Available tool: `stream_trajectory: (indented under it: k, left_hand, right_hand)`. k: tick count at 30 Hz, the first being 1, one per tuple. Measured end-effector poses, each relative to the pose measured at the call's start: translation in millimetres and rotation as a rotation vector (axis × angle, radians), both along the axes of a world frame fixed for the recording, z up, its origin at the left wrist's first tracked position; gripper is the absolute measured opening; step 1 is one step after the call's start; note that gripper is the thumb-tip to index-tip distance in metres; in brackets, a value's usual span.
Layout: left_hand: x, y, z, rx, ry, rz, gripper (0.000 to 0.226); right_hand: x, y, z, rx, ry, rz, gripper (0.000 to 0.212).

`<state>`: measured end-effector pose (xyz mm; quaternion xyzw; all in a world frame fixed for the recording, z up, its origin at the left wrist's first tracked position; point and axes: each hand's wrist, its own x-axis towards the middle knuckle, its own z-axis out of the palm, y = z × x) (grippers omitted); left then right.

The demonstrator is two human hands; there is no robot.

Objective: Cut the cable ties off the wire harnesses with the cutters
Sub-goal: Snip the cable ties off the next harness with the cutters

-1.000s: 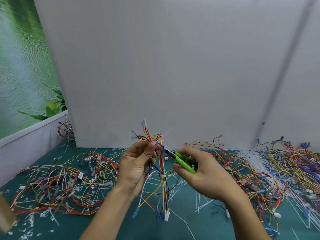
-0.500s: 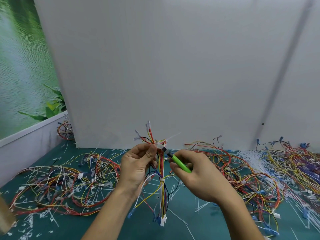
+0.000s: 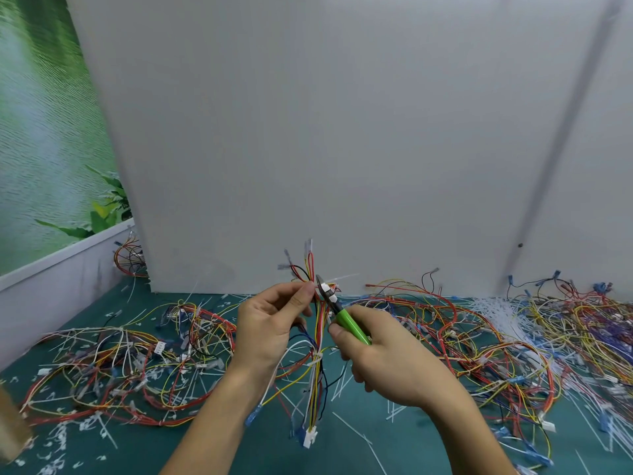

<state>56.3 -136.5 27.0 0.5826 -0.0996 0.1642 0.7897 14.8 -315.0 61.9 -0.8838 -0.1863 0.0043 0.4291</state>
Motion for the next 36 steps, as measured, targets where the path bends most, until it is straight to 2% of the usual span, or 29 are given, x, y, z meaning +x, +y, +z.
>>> stream_trajectory:
  k: [5,15,22,25,29,36]
  left_hand:
    - [0.2,1.5,-0.7,0.075,-0.032,0.019,0.031]
    - [1.5,2.2,-2.6,0.090,-0.086,0.039,0.031]
    - [0.3,1.5,-4.1,0.186,-0.198,0.065,0.017]
    - [-1.1,3.5,-4.3,0.281,-0.227,0.085,0.018]
    - [-1.4,1.6,-4.9,0.255,-0.194,0.079,0.021]
    - [1.4,-0.3,-5.6,0.091,0.000,-0.103,0.036]
  right_hand:
    - [-4.4,3.4,0.4,-0.040,0.013,-0.020,0.032]
    - [-12.9,2.6,5.7,-0.121,0.077,-0.038,0.036]
    - [-12.6,3.3,8.6,0.185,0.303,0.011,0.040]
    - [-12.9,2.1,9.5,0.234,0.354,0.002,0.045]
    - [-14.4,2.3,10.3,0.233,0.320,0.018,0.043]
    - [-15.2,3.9,13.0,0.165,0.252,0.033,0.040]
